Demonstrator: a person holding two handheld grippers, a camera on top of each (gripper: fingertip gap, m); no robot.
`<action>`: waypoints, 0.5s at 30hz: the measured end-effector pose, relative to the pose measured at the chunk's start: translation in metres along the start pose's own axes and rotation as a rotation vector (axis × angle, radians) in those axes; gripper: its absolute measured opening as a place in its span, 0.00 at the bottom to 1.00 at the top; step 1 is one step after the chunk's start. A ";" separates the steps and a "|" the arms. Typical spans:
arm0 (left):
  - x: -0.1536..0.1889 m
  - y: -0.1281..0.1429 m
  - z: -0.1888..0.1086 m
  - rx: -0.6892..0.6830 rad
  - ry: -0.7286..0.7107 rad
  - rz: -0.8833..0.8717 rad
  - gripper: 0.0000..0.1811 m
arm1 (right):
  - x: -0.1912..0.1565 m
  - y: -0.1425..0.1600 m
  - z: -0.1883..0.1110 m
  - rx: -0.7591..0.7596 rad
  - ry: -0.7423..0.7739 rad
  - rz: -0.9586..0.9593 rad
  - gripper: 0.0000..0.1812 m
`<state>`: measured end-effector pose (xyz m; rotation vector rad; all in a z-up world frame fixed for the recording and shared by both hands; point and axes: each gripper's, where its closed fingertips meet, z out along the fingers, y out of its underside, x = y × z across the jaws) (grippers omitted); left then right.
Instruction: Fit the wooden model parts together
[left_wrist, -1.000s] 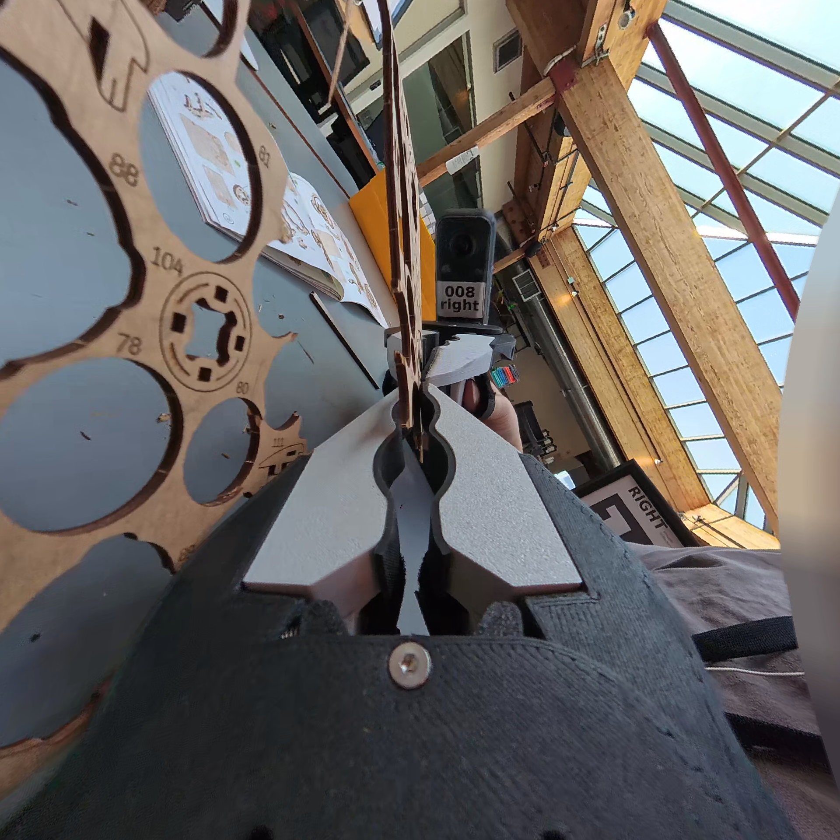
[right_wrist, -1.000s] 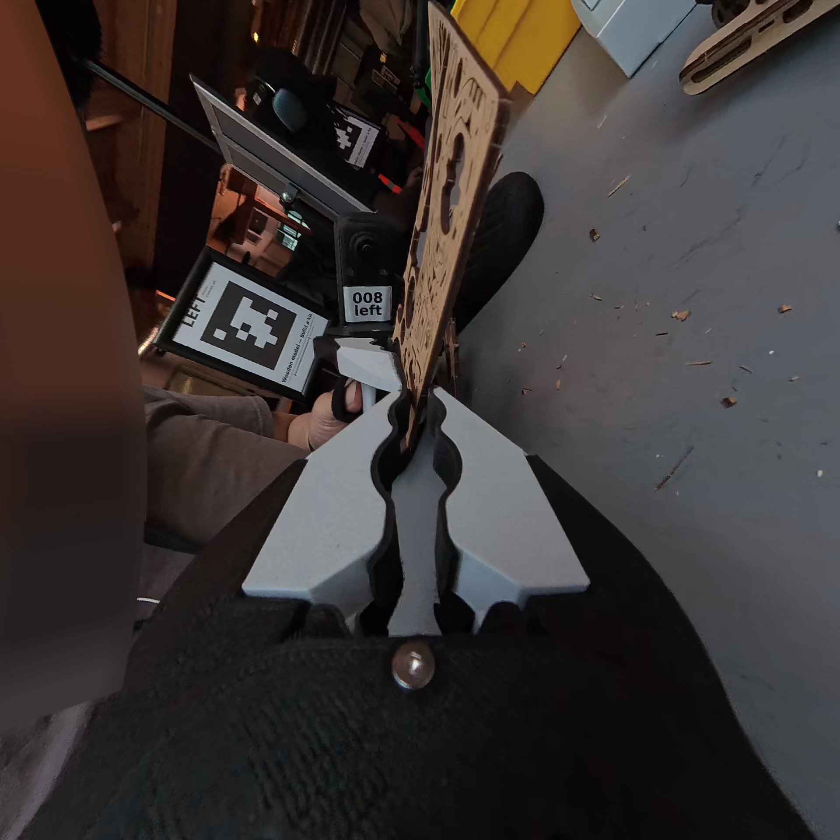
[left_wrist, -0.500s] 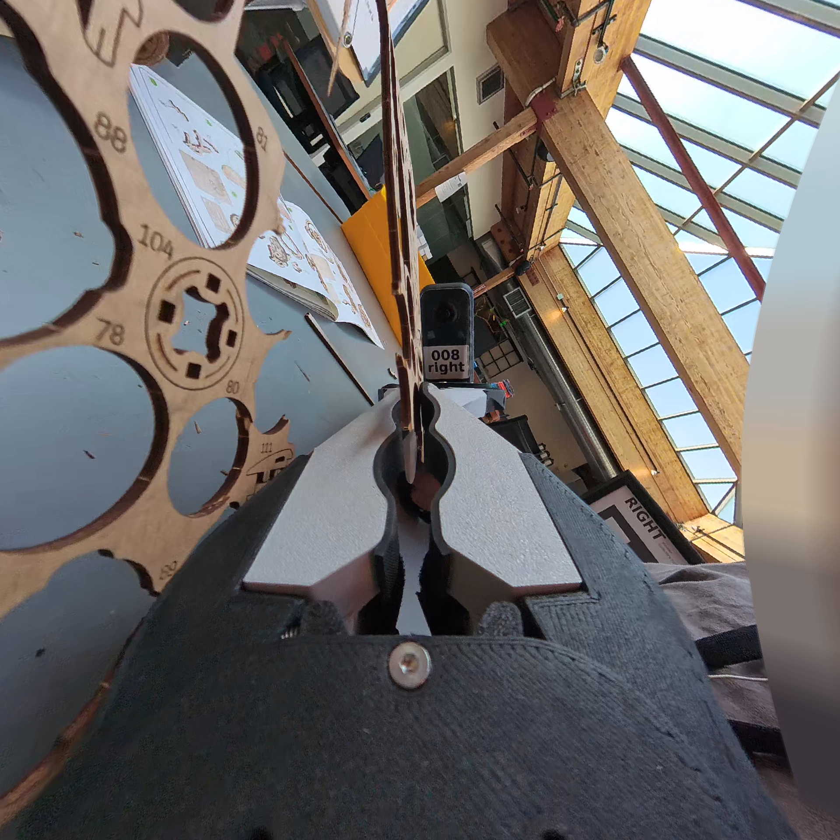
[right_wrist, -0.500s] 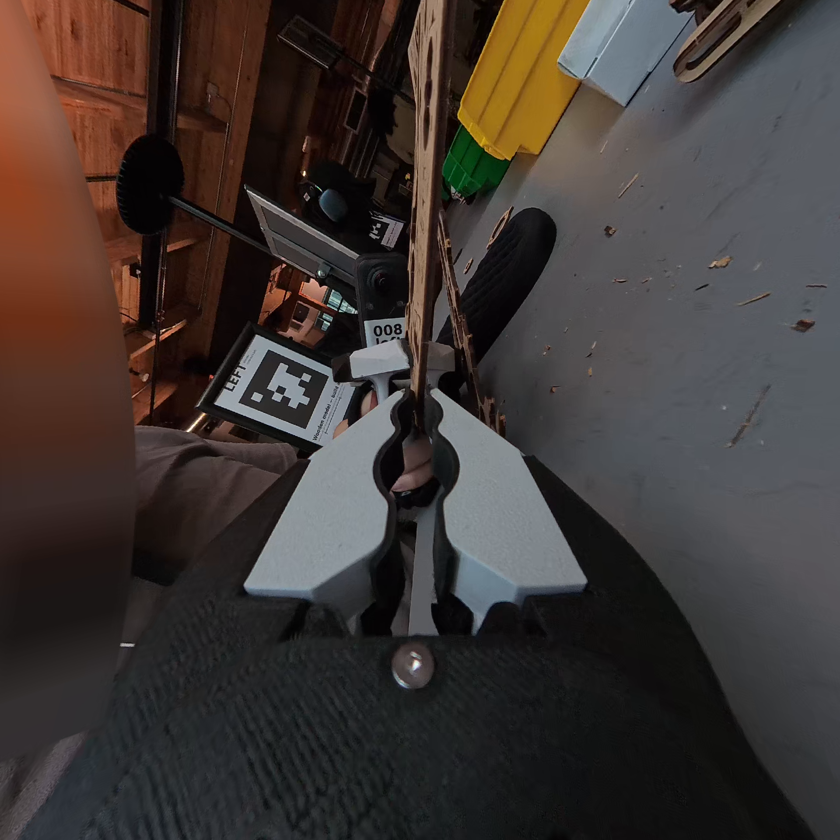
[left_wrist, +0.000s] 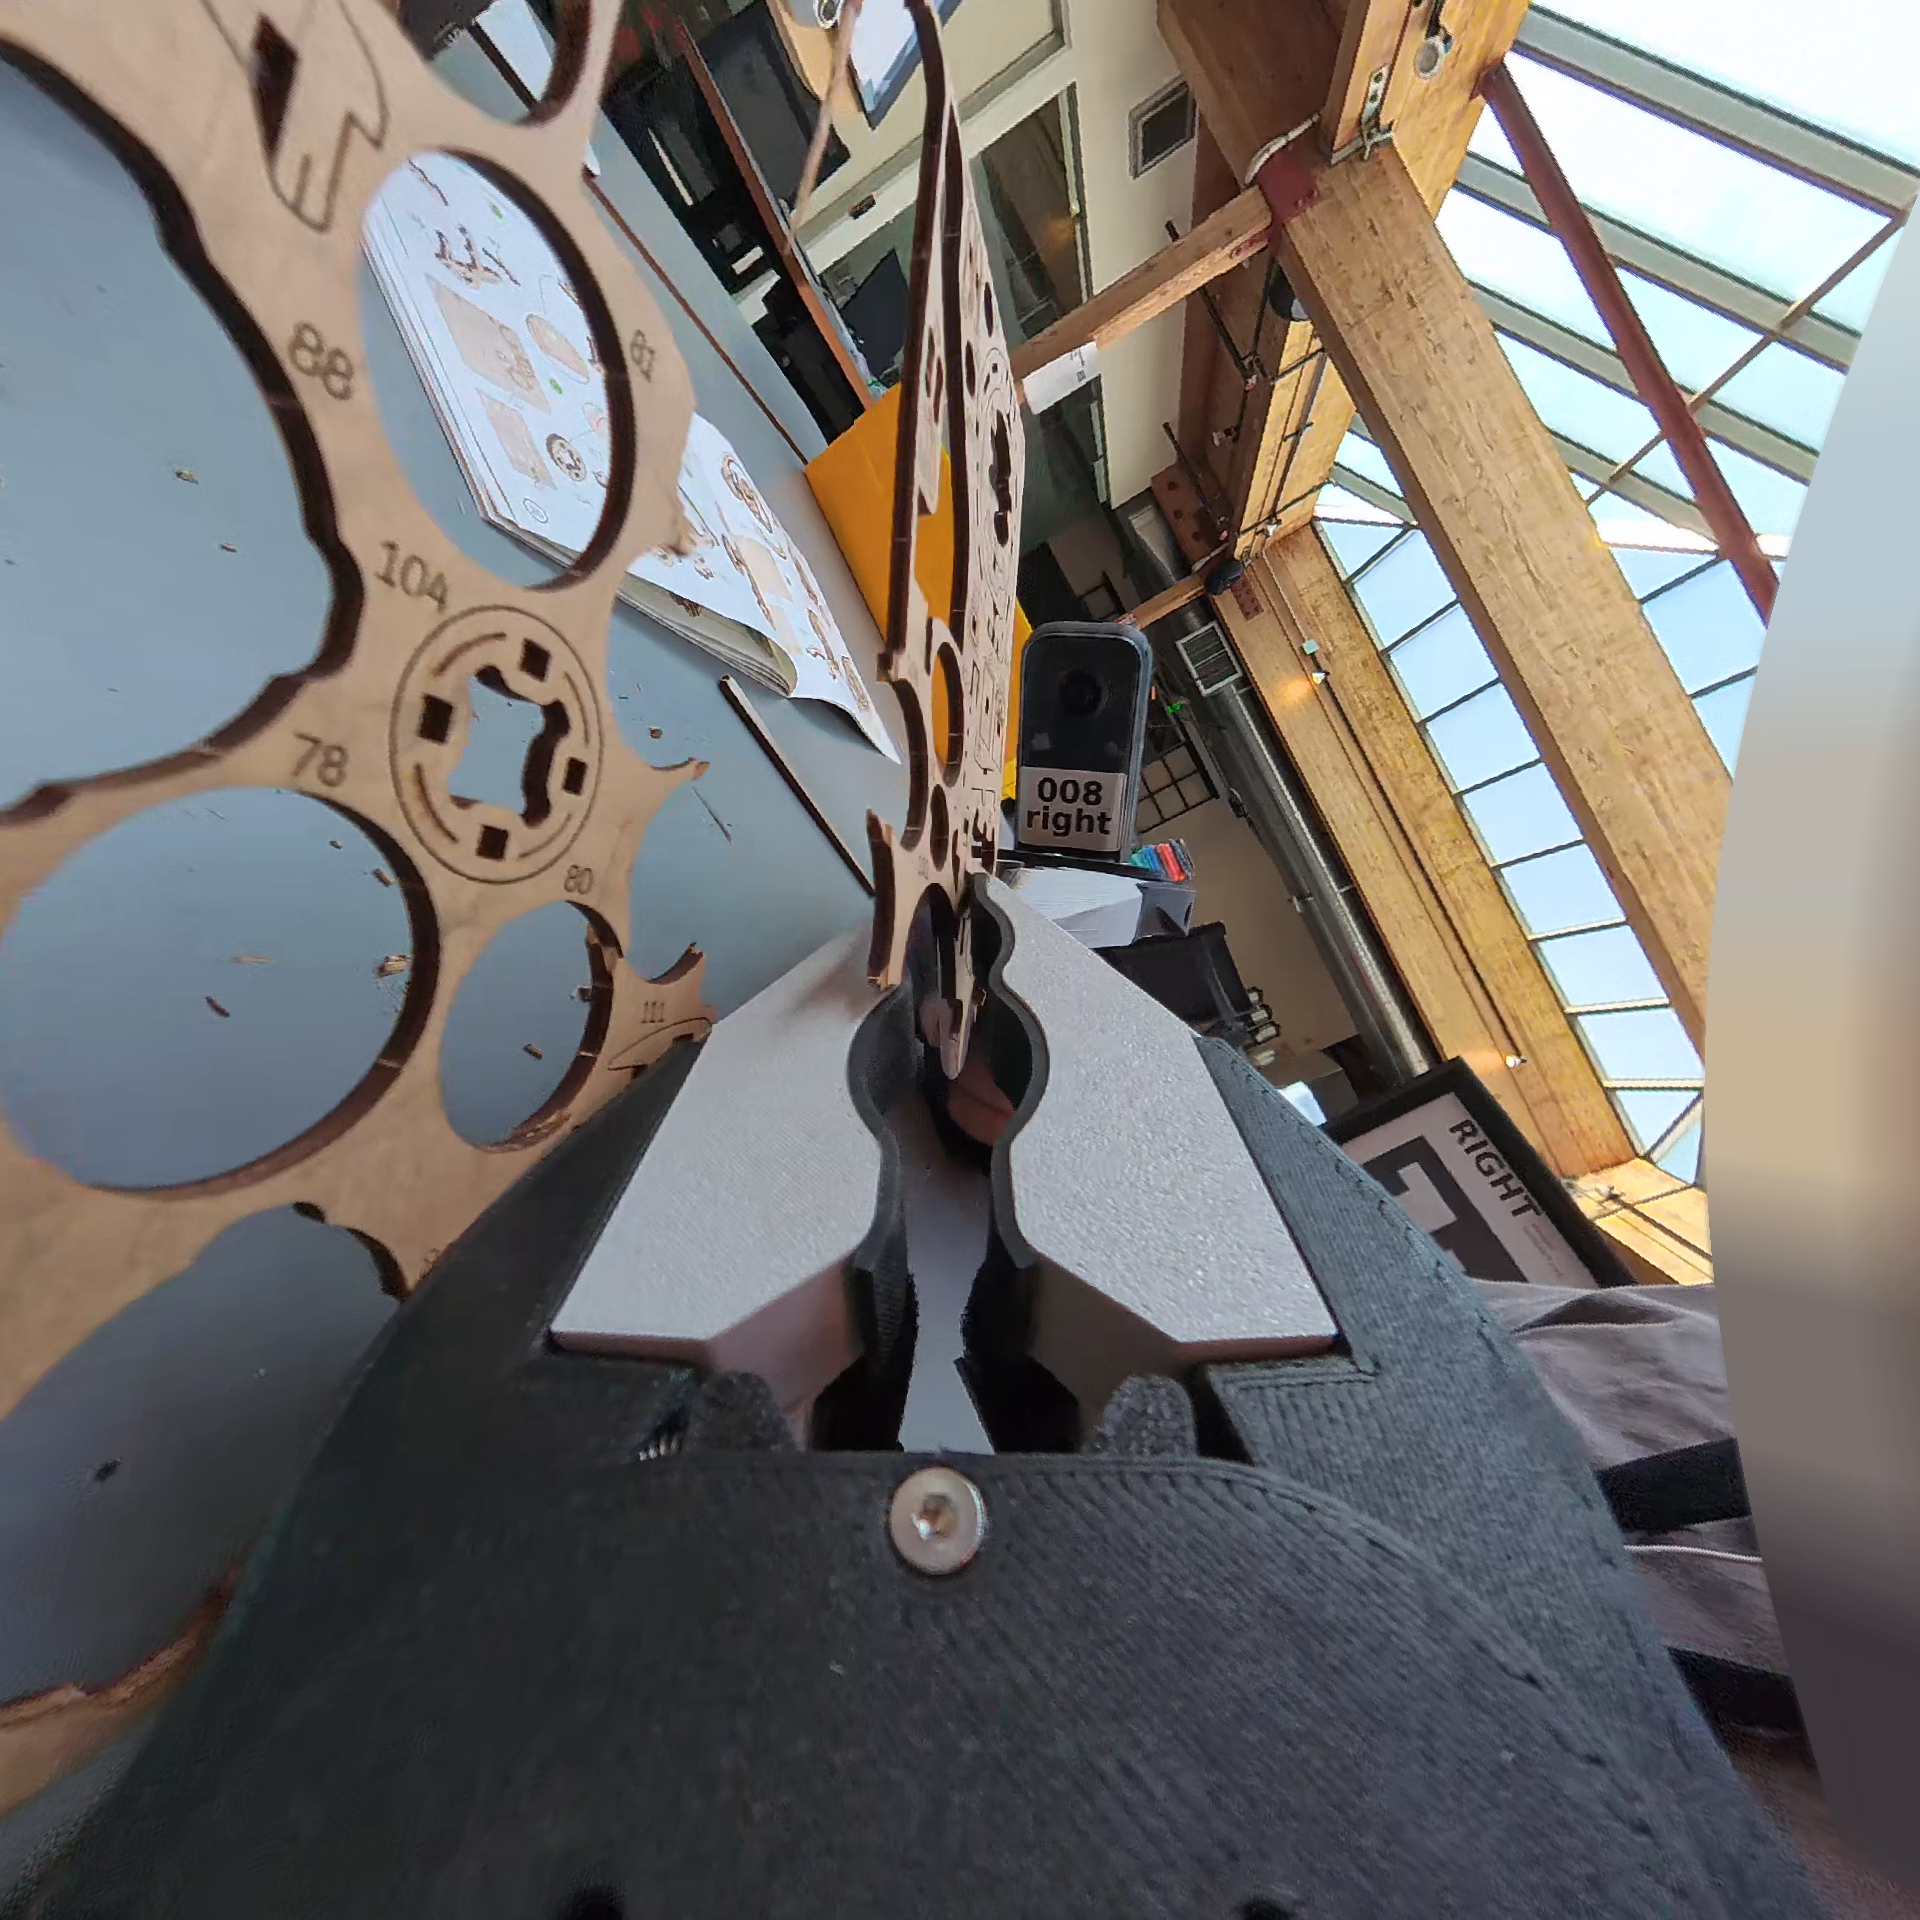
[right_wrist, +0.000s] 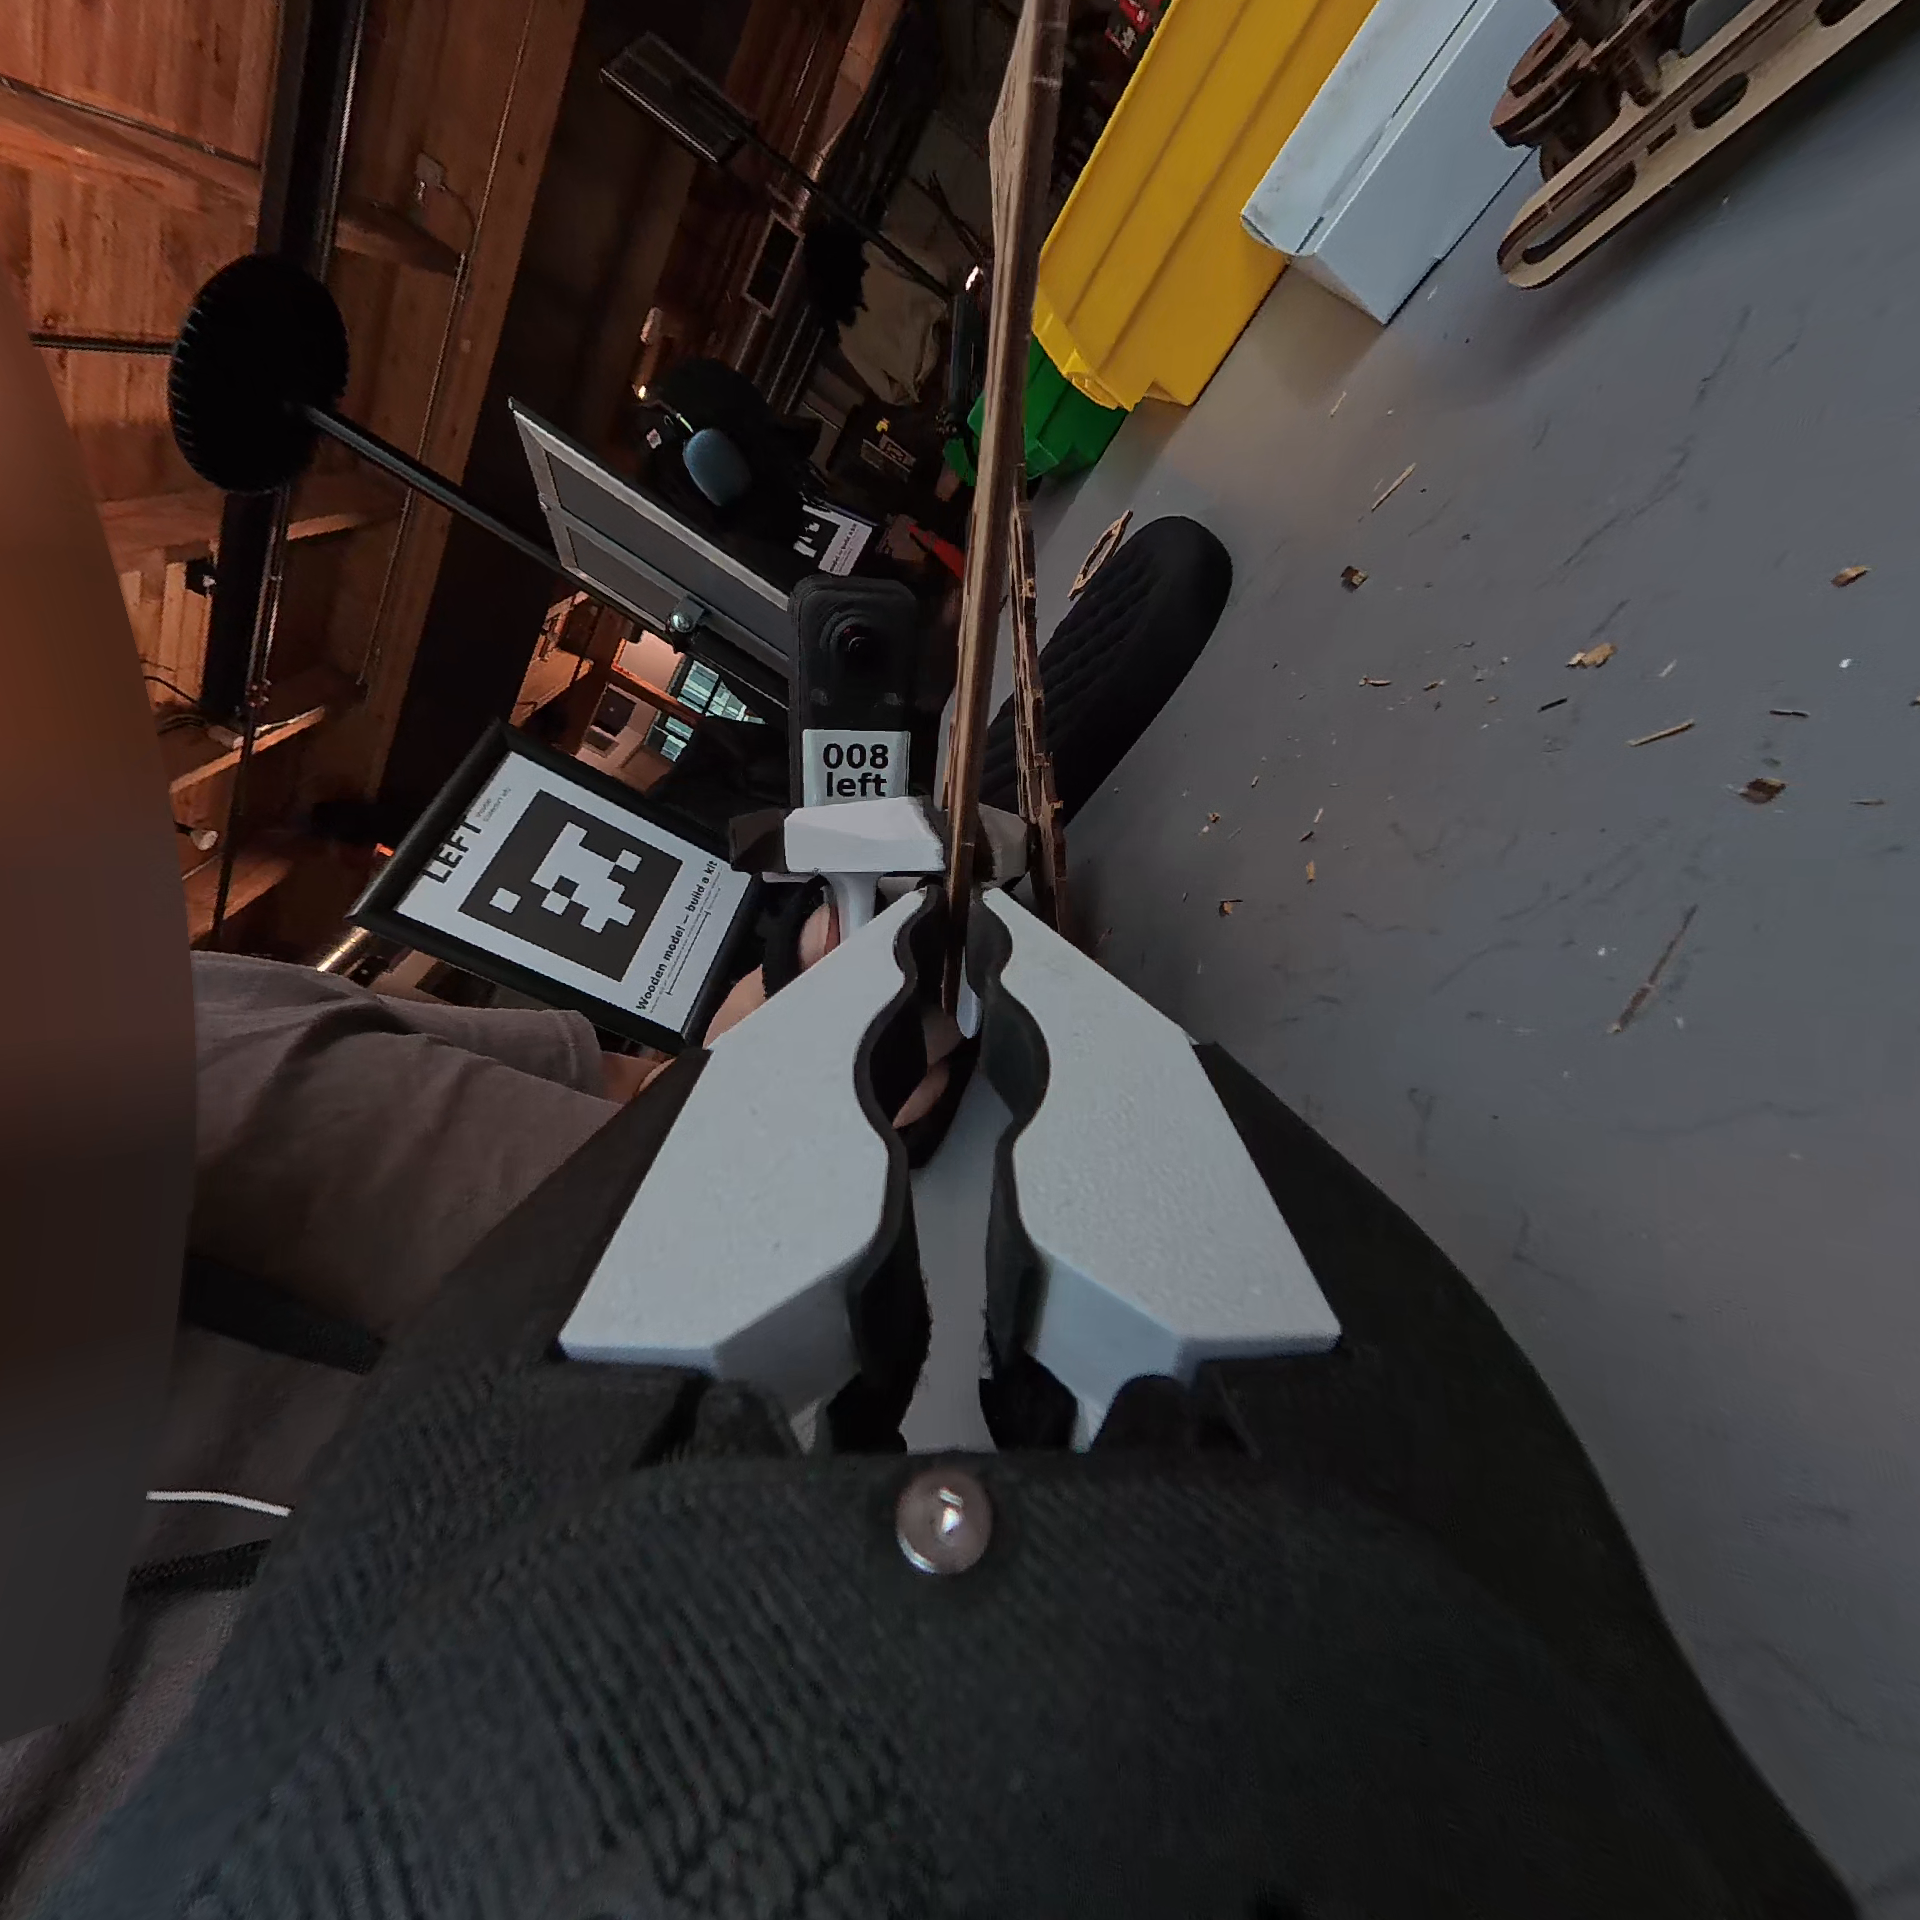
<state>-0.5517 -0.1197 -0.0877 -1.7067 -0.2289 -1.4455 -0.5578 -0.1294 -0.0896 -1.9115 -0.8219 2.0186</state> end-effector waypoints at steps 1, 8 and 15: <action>-0.001 0.001 0.000 -0.003 -0.015 0.021 0.02 | 0.001 0.001 0.000 -0.003 0.009 -0.006 0.00; -0.001 0.002 0.001 0.001 -0.041 0.076 0.03 | 0.000 0.001 -0.002 0.021 0.046 -0.076 0.01; 0.002 0.003 0.001 -0.008 -0.050 0.159 0.03 | -0.003 0.001 -0.003 0.017 0.019 -0.070 0.00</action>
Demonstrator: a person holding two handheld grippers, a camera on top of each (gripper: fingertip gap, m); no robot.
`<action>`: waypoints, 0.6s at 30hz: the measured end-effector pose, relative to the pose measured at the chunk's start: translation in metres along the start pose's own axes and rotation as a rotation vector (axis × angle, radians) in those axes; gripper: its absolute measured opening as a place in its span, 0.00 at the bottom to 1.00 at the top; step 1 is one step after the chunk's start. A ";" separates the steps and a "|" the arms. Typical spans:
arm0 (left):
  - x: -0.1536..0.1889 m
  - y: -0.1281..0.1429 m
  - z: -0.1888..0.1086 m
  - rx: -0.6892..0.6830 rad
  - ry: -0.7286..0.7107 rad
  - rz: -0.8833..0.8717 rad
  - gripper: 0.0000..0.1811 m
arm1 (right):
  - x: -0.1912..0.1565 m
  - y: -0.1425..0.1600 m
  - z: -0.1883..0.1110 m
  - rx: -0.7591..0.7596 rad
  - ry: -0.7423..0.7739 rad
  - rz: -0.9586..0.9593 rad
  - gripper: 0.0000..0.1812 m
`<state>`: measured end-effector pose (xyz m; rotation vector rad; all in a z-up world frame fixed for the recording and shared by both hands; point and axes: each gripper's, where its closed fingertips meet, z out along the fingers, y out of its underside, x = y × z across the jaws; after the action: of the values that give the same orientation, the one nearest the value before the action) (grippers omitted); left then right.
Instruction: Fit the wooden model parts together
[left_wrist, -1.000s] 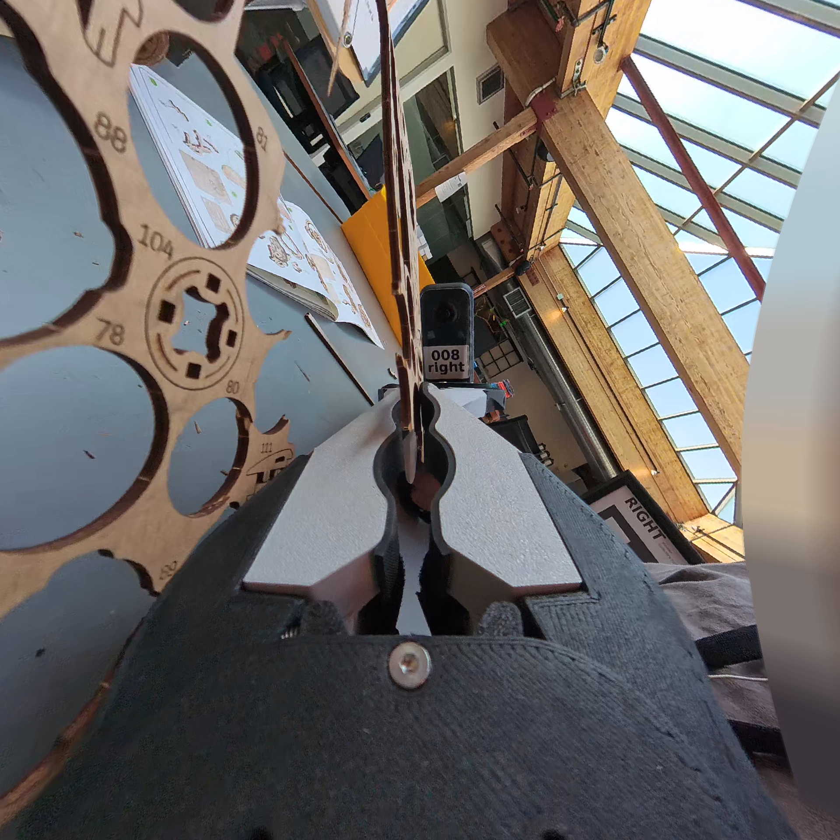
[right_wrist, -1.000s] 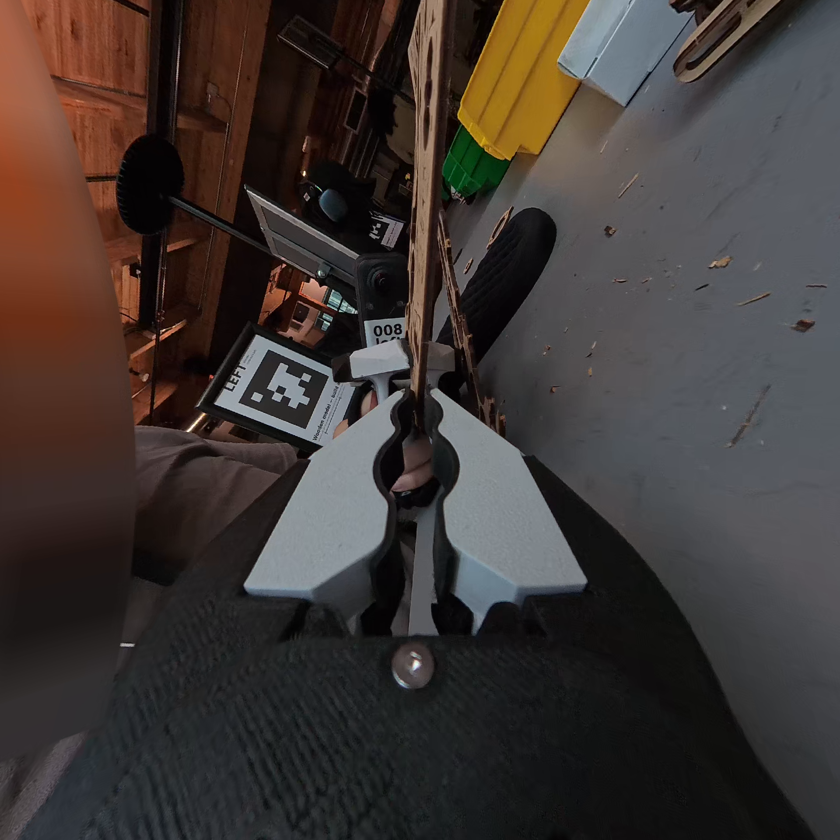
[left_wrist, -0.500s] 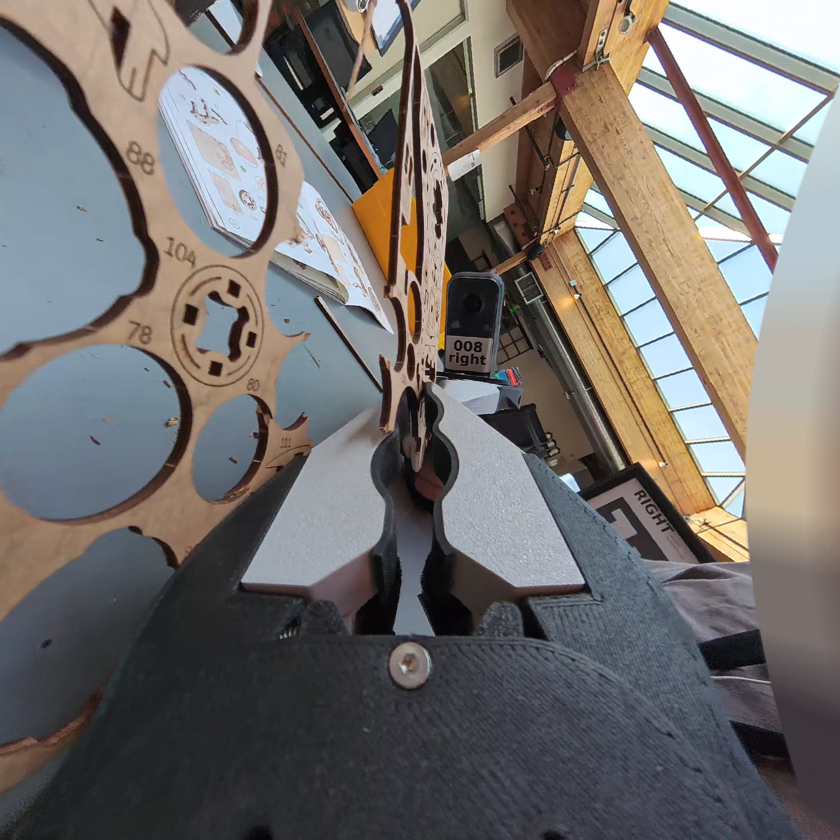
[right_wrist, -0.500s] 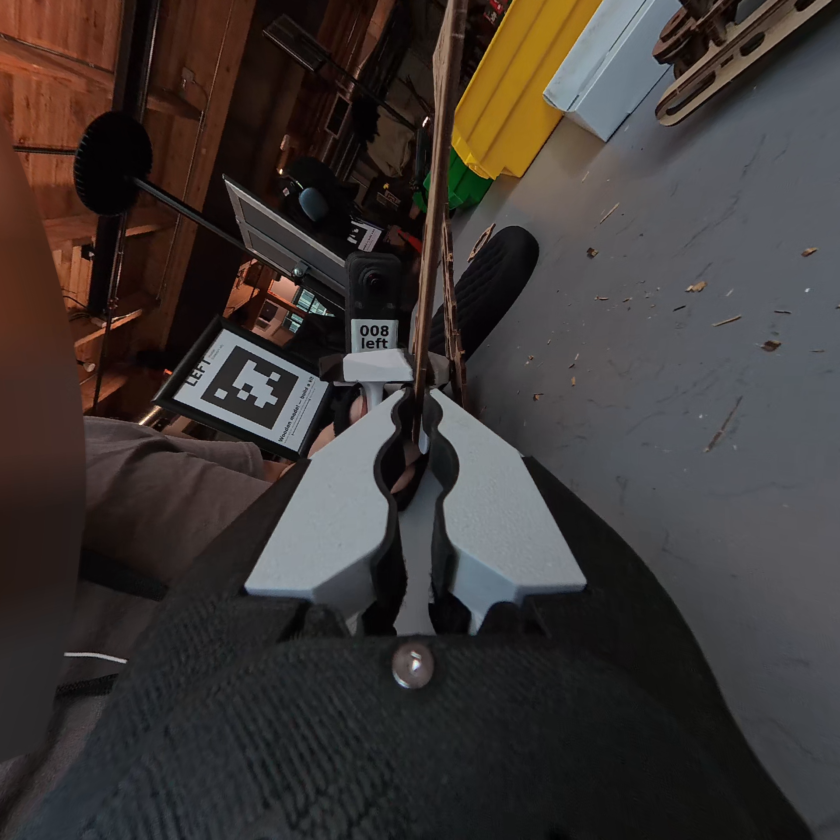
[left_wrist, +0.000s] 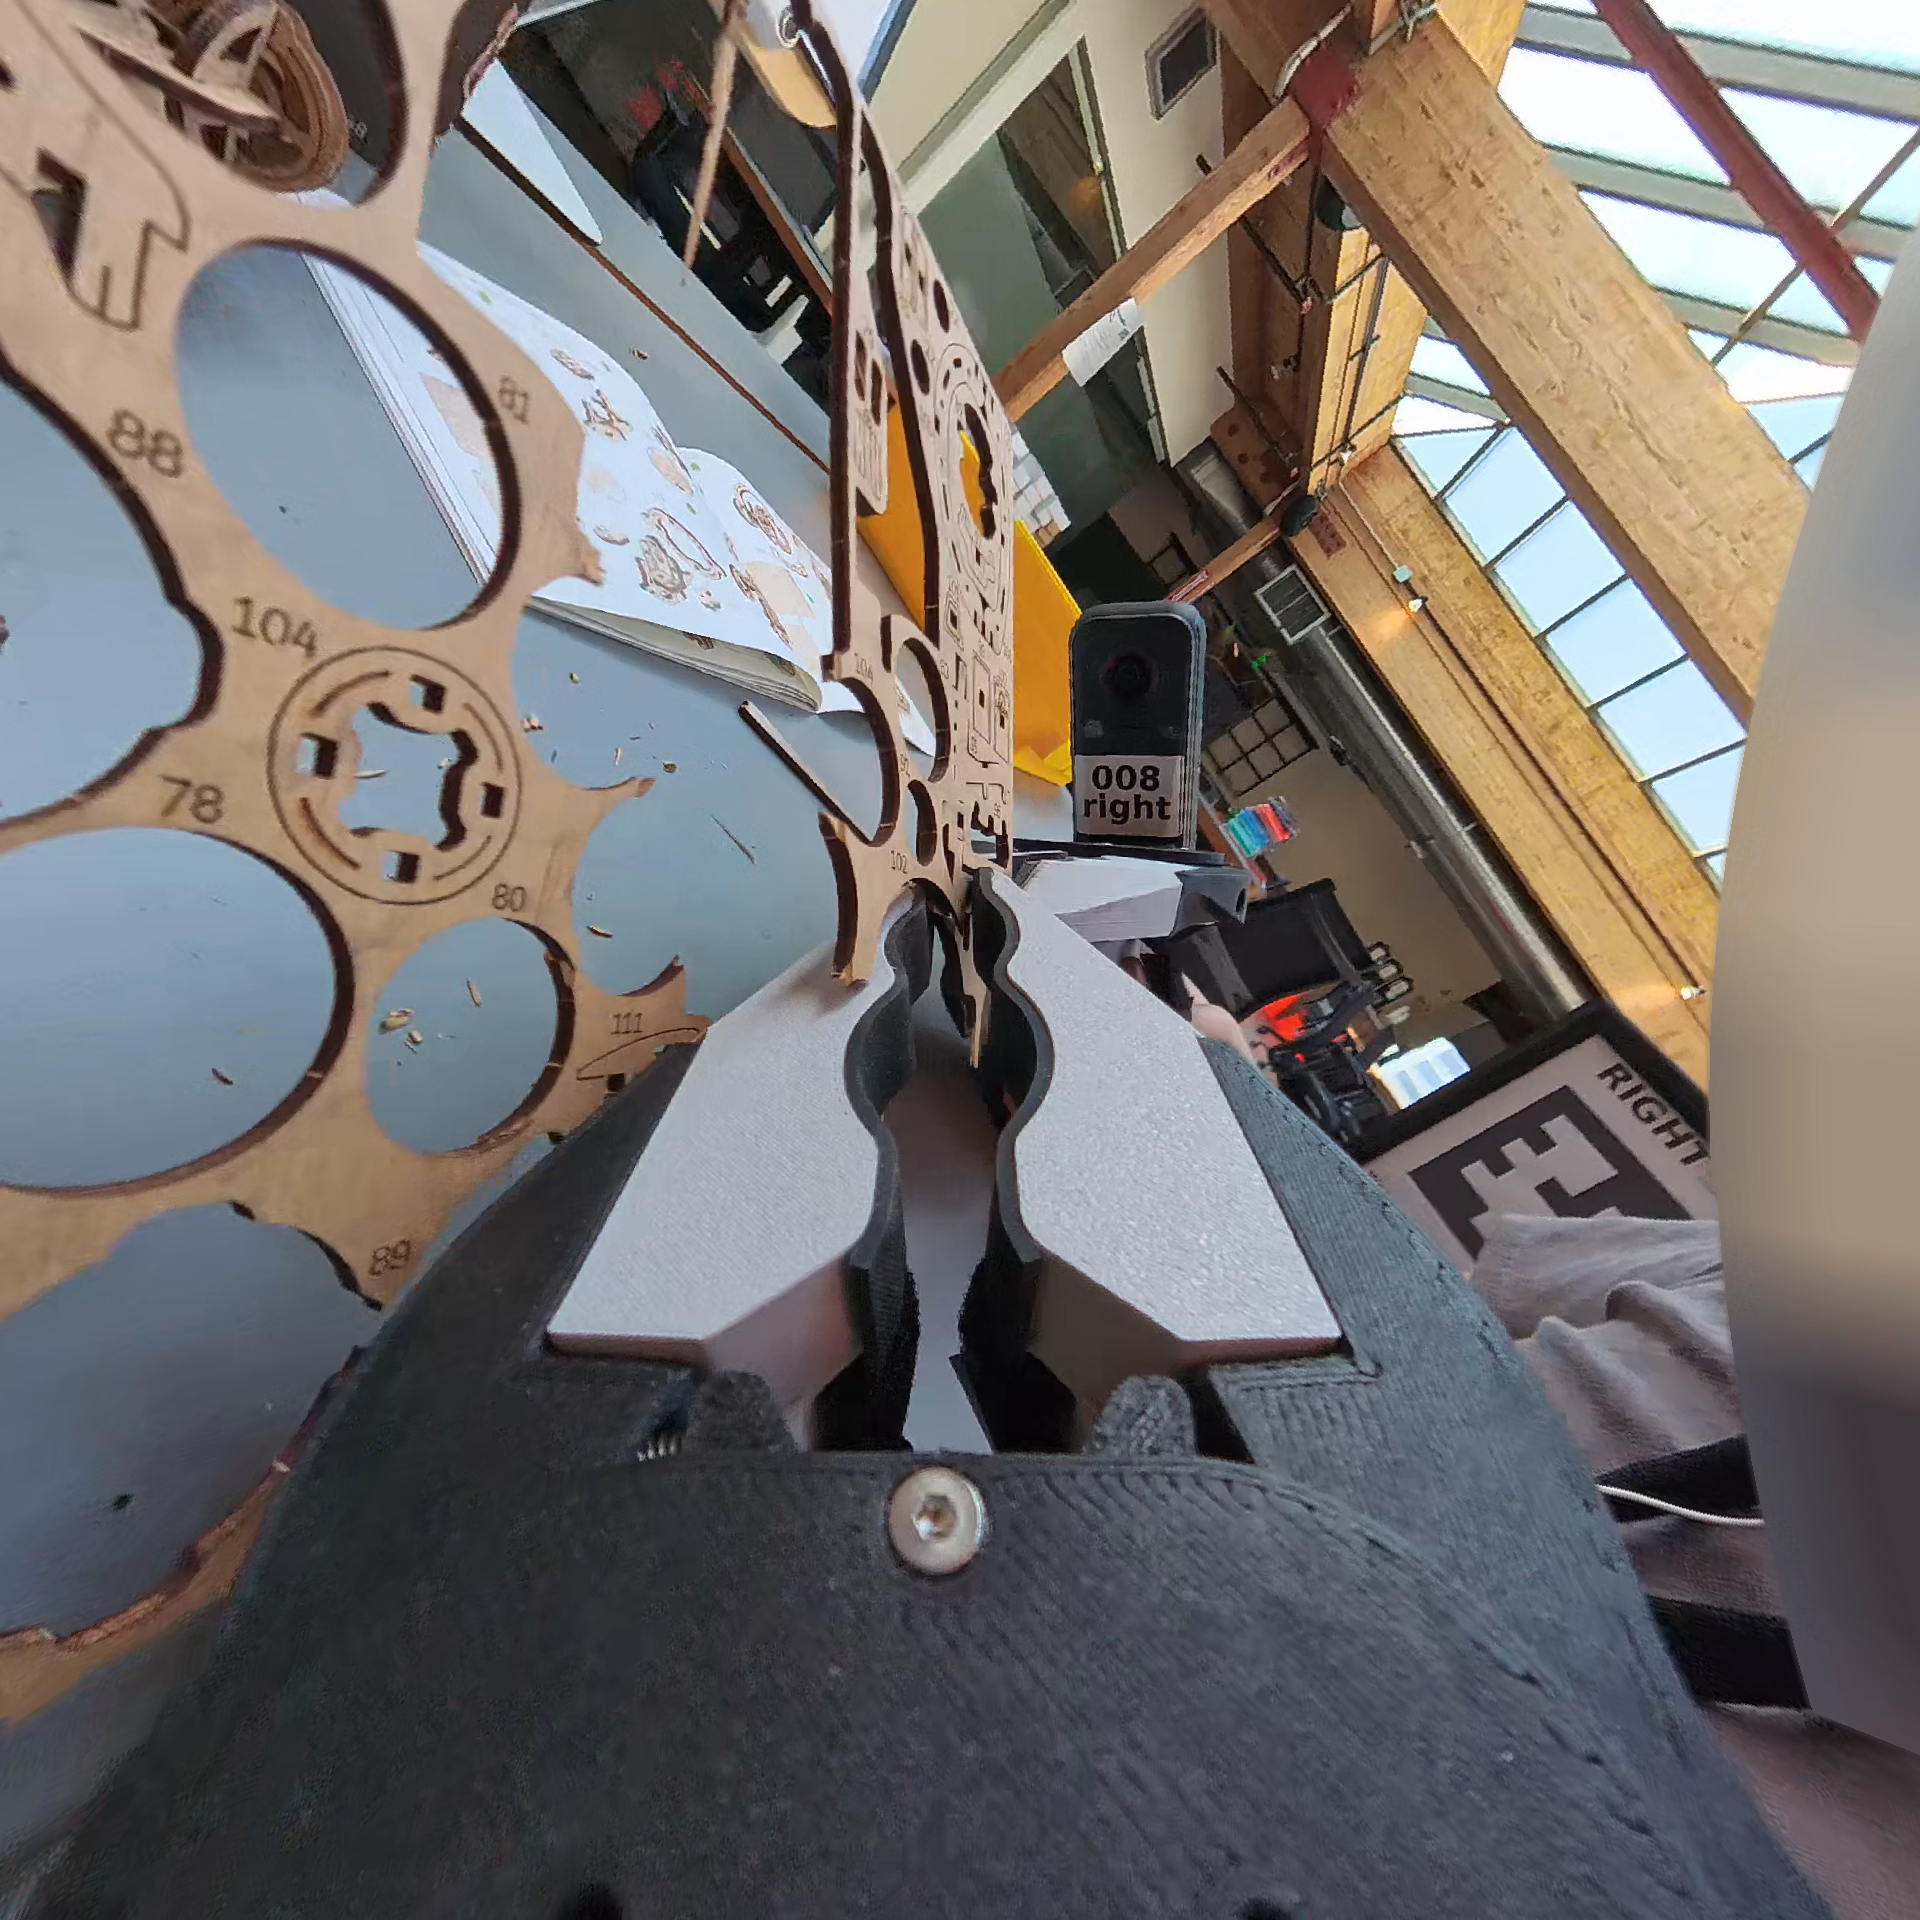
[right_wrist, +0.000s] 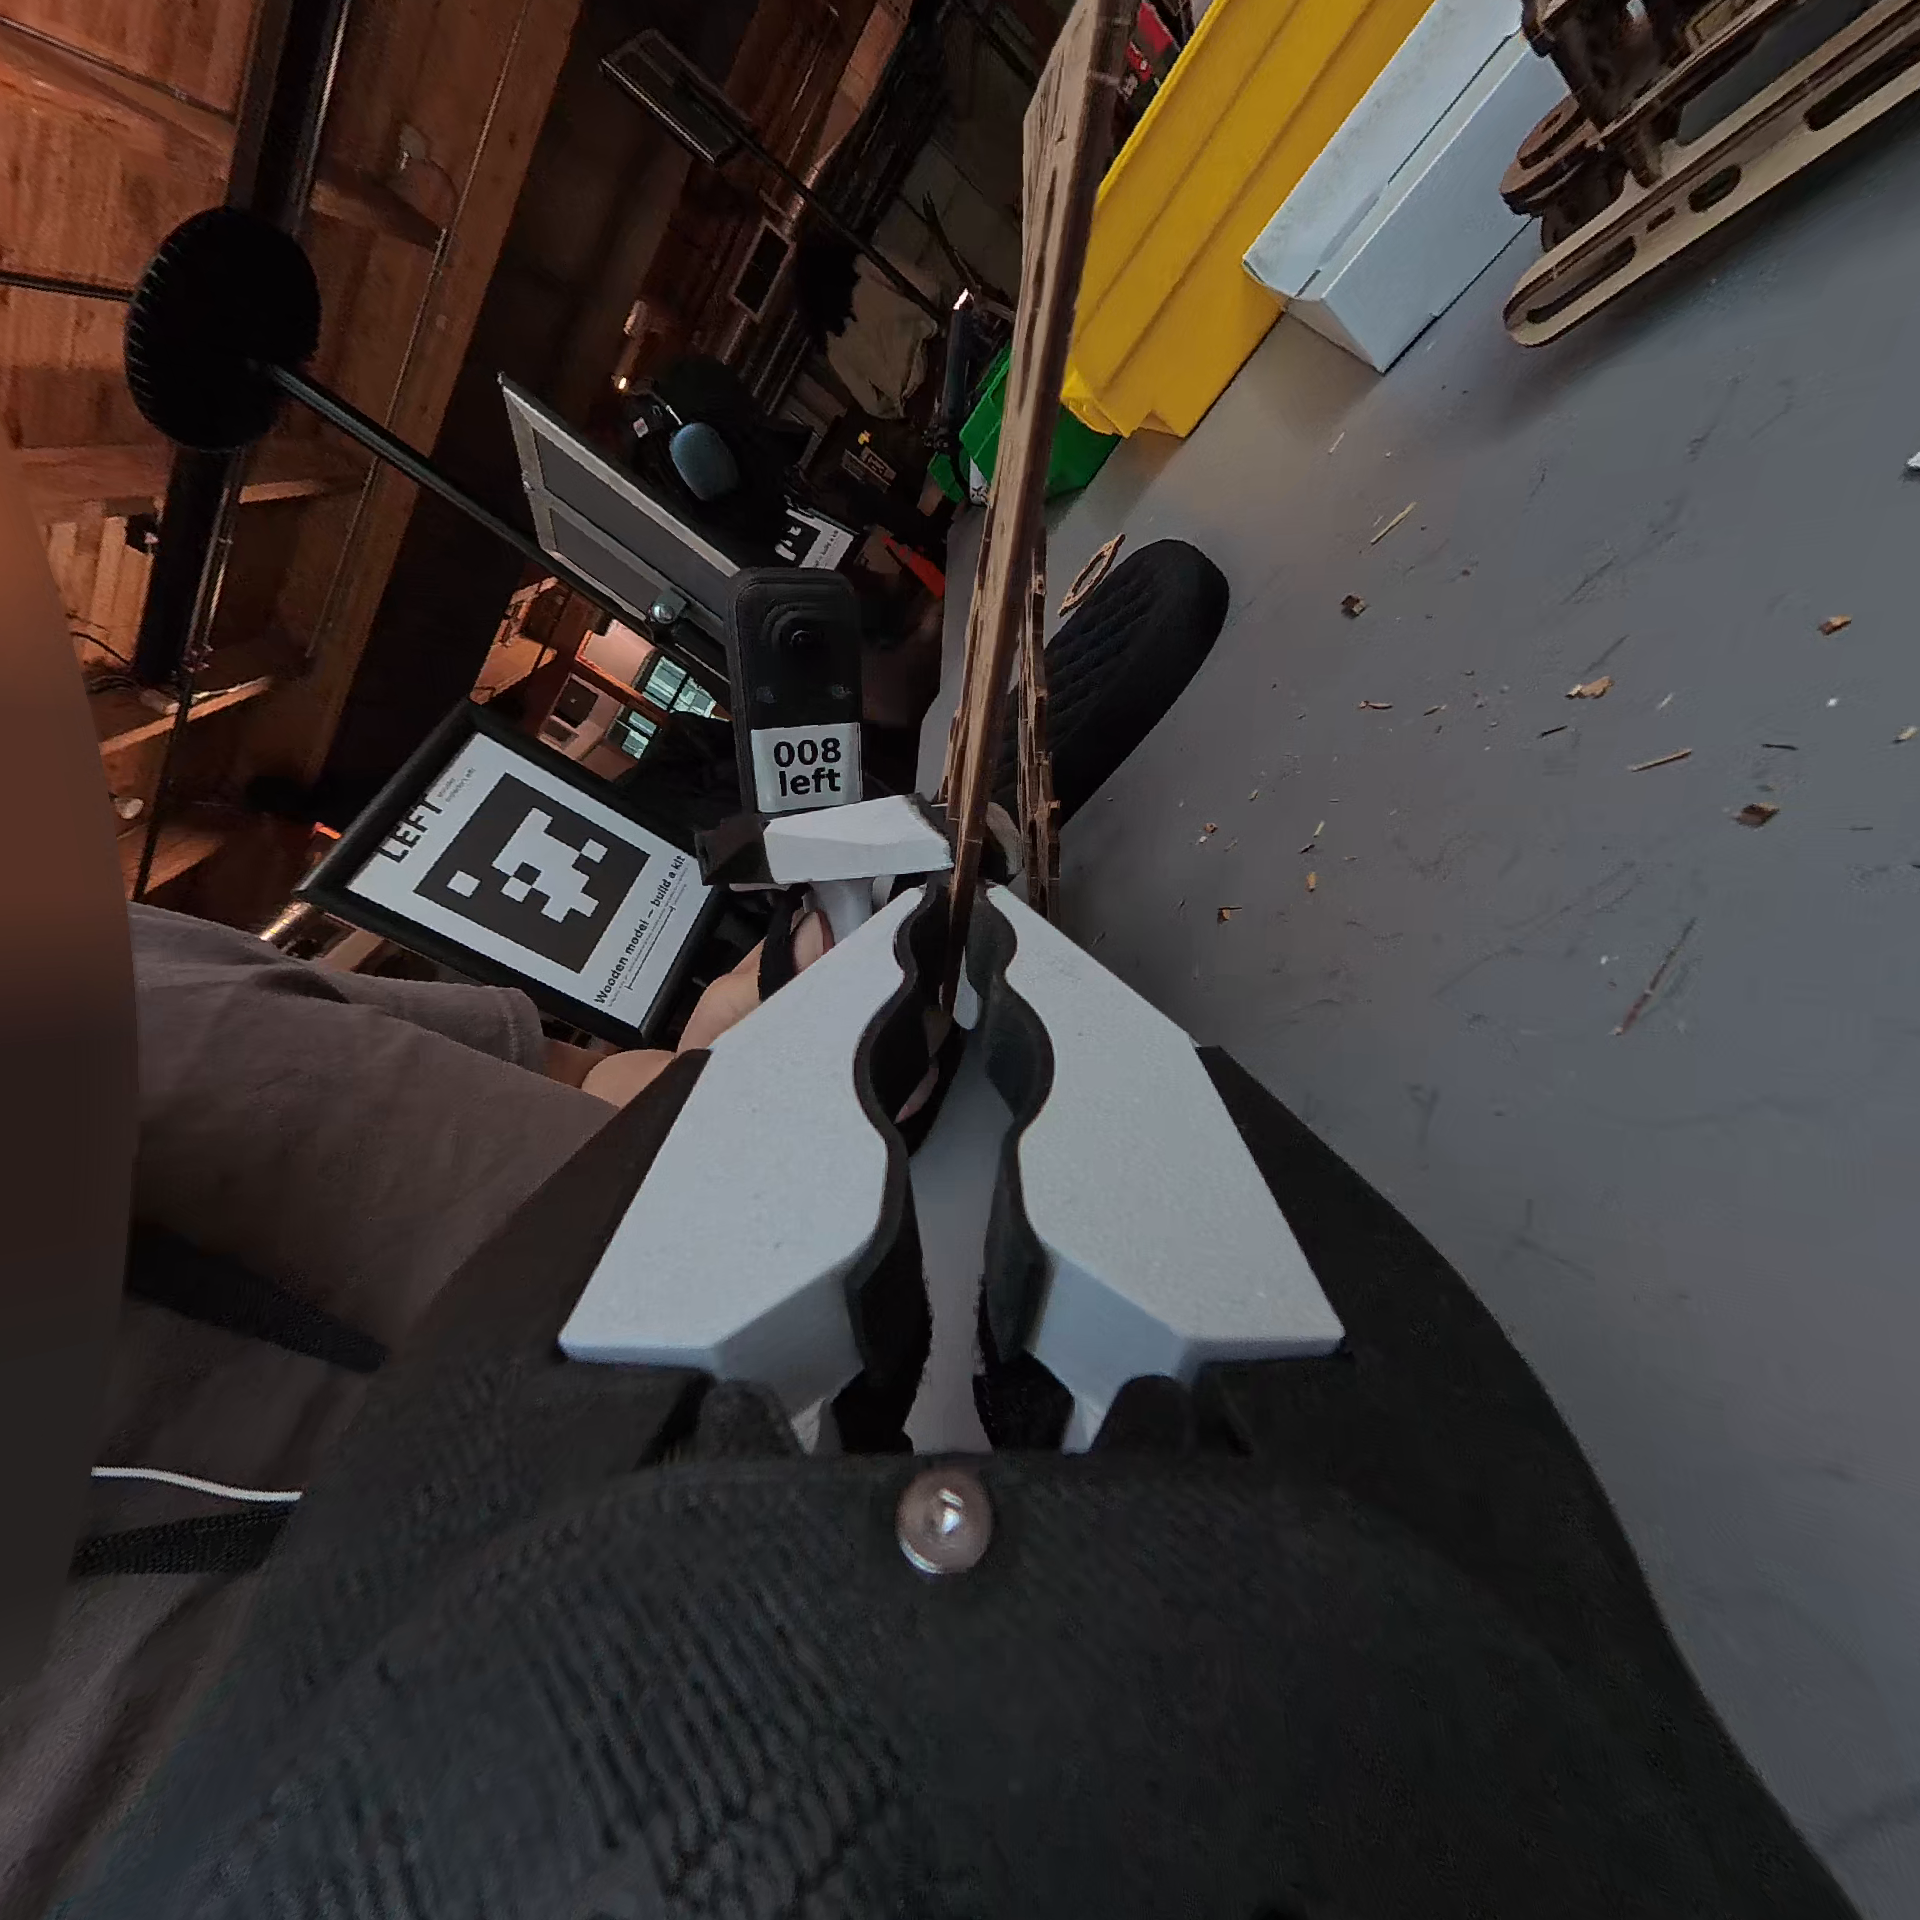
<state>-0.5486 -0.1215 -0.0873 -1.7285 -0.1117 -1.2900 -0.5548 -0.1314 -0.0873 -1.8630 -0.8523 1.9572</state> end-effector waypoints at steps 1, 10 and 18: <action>0.000 0.000 0.000 -0.002 -0.008 0.027 0.03 | 0.000 0.000 0.000 -0.001 -0.006 0.005 0.01; 0.007 -0.003 -0.001 0.015 0.027 0.056 0.03 | -0.008 -0.002 -0.001 0.006 -0.068 0.025 0.01; 0.012 -0.005 -0.001 0.005 0.133 -0.074 0.01 | -0.010 -0.003 -0.001 0.011 -0.113 0.064 0.01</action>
<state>-0.5466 -0.1250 -0.0748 -1.6423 -0.1018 -1.4540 -0.5533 -0.1348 -0.0773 -1.8086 -0.8211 2.1194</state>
